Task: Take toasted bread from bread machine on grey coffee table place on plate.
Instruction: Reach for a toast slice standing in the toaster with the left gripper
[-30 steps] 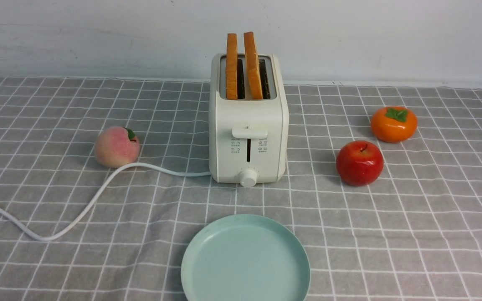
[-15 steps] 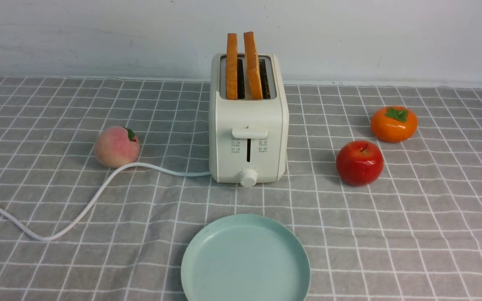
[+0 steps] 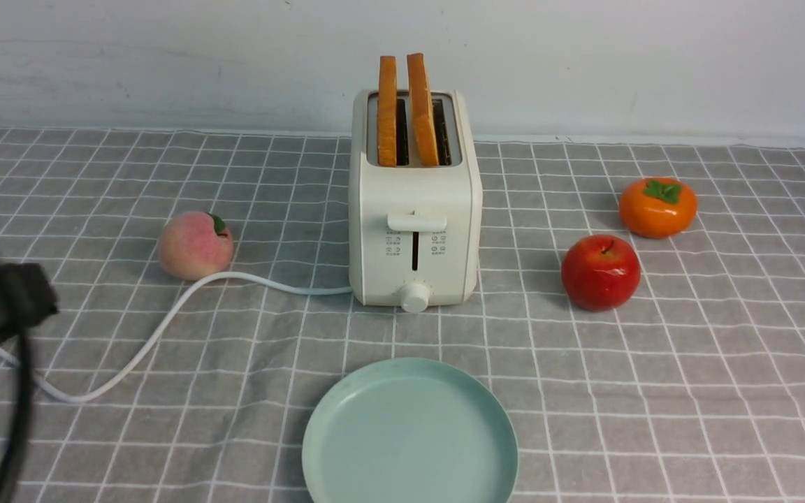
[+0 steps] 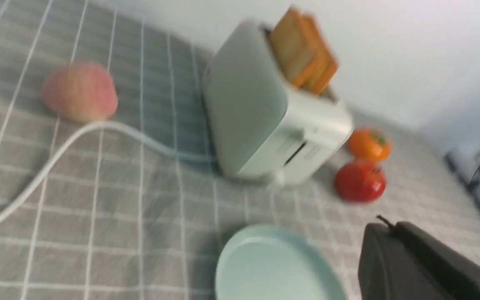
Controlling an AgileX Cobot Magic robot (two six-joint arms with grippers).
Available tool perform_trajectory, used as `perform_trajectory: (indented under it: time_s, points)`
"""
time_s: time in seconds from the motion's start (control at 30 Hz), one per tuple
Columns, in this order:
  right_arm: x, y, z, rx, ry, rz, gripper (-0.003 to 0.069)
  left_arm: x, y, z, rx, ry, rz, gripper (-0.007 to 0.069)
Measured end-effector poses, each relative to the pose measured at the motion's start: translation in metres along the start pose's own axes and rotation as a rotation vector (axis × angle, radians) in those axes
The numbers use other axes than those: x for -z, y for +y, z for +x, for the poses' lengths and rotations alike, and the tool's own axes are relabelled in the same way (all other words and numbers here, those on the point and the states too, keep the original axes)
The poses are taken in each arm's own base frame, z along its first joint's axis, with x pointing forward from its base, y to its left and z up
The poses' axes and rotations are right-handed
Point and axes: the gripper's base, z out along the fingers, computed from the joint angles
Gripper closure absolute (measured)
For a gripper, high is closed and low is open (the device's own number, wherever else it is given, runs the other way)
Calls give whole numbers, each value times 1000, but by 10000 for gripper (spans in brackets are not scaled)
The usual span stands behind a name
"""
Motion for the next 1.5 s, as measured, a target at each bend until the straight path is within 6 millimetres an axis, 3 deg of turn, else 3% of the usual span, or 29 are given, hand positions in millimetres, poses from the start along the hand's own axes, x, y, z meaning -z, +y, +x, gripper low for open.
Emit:
perform_trajectory:
  time_s: [0.17, 0.23, 0.3, 0.33, 0.37, 0.4, 0.43, 0.5, 0.53, 0.6, 0.73, 0.83, 0.97, 1.0, 1.07, 1.17, 1.43, 1.5]
  points:
    - [-29, 5, -13, 43, 300, -19, 677, -65, 1, -29, -104, 232, -76, 638]
    - [-36, 6, -12, 52, 343, -54, 676, -93, -10, -43, -163, 272, -44, 638]
    - [-38, 9, -12, 56, 350, -92, 675, -115, -24, -49, -208, 298, 1, 638]
    - [-38, 10, -13, 57, 349, -95, 675, -117, -27, -52, -217, 289, 11, 638]
    - [-38, 12, -13, 54, 343, -118, 673, -138, -45, -55, -287, 312, 67, 638]
    - [-38, 12, -13, 54, 338, -126, 673, -151, -51, -54, -318, 331, 83, 638]
    - [-38, 13, -14, 54, 337, -127, 673, -150, -53, -56, -322, 325, 91, 638]
    - [-38, 13, -15, 53, 326, -135, 671, -185, -69, -55, -375, 362, 132, 638]
    - [-38, 13, -15, 53, 326, -136, 671, -188, -68, -53, -375, 371, 130, 638]
    - [-38, 13, -15, 53, 325, -135, 668, -216, -74, -54, -383, 383, 141, 638]
    - [-38, 13, -15, 54, 325, -135, 664, -253, -77, -64, -392, 325, 135, 615]
    - [-38, 13, -15, 53, 325, -136, 662, -268, -77, -70, -389, 255, 127, 546]
    - [-38, 14, -15, 51, 320, -138, 660, -293, -71, -78, -377, 97, 96, 323]
    - [-38, 14, -15, 51, 318, -137, 660, -294, -70, -78, -377, 92, 94, 313]
    - [-38, 14, -15, 51, 318, -137, 659, -308, -64, -75, -369, 47, 72, 209]
    - [-38, 14, -15, 51, 318, -137, 657, -320, -56, -68, -363, 48, 54, 141]
    - [-38, 14, -15, 50, 317, -138, 652, -337, -45, -54, -361, 86, 32, 154]
    - [-38, 14, -15, 49, 317, -140, 650, -338, -44, -53, -360, 86, 30, 237]
